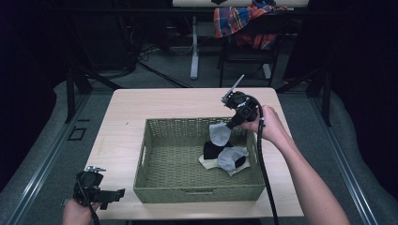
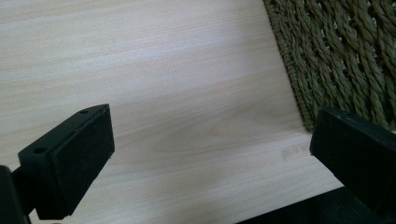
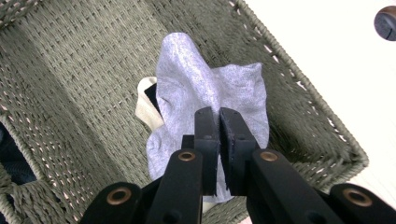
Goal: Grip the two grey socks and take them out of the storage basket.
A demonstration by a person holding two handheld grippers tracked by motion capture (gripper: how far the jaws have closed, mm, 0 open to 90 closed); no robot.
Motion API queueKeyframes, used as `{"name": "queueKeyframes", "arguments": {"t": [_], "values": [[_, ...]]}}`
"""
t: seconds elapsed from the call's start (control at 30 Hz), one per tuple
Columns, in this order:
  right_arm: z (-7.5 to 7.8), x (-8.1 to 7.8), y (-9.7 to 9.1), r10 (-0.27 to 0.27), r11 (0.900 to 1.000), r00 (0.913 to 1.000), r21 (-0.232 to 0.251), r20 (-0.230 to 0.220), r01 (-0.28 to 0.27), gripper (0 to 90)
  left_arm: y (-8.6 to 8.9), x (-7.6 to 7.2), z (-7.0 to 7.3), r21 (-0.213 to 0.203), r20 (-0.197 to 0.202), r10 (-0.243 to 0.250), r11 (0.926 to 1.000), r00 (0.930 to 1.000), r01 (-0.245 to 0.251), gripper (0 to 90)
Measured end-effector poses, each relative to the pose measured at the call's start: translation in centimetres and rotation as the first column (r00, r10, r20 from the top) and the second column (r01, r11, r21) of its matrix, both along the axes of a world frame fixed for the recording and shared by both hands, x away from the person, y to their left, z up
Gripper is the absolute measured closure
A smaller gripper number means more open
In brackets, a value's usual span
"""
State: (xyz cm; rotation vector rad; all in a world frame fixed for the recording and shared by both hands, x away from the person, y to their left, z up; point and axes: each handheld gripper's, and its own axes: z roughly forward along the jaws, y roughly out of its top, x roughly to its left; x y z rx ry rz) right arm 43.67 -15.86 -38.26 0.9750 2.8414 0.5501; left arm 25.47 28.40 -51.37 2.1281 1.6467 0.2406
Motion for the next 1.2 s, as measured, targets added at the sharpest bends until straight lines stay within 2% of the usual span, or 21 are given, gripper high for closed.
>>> {"name": "queueKeyframes", "arguments": {"t": [0.03, 0.27, 0.3, 0.6, 0.67, 0.7, 0.97, 1.2], "values": [[0.2, 0.0, -0.1, 0.002, 1.0000, 1.0000, -0.009, 0.001, -0.002, 86.1, 0.0, 0.0, 0.0, 0.000, 0.000, 0.000, 1.0000, 1.0000, 0.000, 0.1], [1.3, -0.1, -0.5, -0.016, 0.9998, 0.9997, 0.012, 0.021, 0.015, 86.1, 0.0, 0.0, 0.0, 0.000, -0.002, -0.003, 1.0000, 1.0000, 0.003, 0.1], [1.6, -0.1, -0.6, -0.012, 0.9999, 0.9996, 0.008, 0.024, 0.012, 86.1, 0.0, 0.0, 0.1, -0.001, -0.012, -0.008, 1.0000, 0.9999, 0.008, 0.1], [2.8, -0.2, -1.1, -0.019, 0.9997, 0.9989, 0.018, 0.043, 0.019, 86.1, 0.0, 0.0, 0.0, -0.002, -0.005, -0.004, 1.0000, 1.0000, 0.004, 0.1], [3.2, -0.4, -1.5, -0.022, 0.9996, 0.9984, 0.017, 0.052, 0.021, 86.1, 0.0, 0.0, 0.0, -0.001, -0.005, -0.006, 1.0000, 1.0000, 0.006, 0.1], [3.2, -0.5, -1.7, -0.036, 0.9988, 0.9978, 0.036, 0.056, 0.034, 86.1, 0.0, 0.0, 0.0, -0.001, -0.005, -0.006, 1.0000, 1.0000, 0.006, 0.1], [4.0, -0.8, -3.9, -0.070, 0.9972, 0.9949, 0.028, 0.072, 0.069, 86.1, 0.0, 0.0, 0.0, 0.000, -0.008, -0.007, 1.0000, 0.9999, 0.007, 0.1], [4.6, -1.2, -6.9, -0.122, 0.9917, 0.9884, 0.051, 0.090, 0.118, 86.1, -0.1, 0.0, 0.0, 0.000, -0.008, -0.005, 1.0000, 1.0000, 0.005, 0.1]]}}
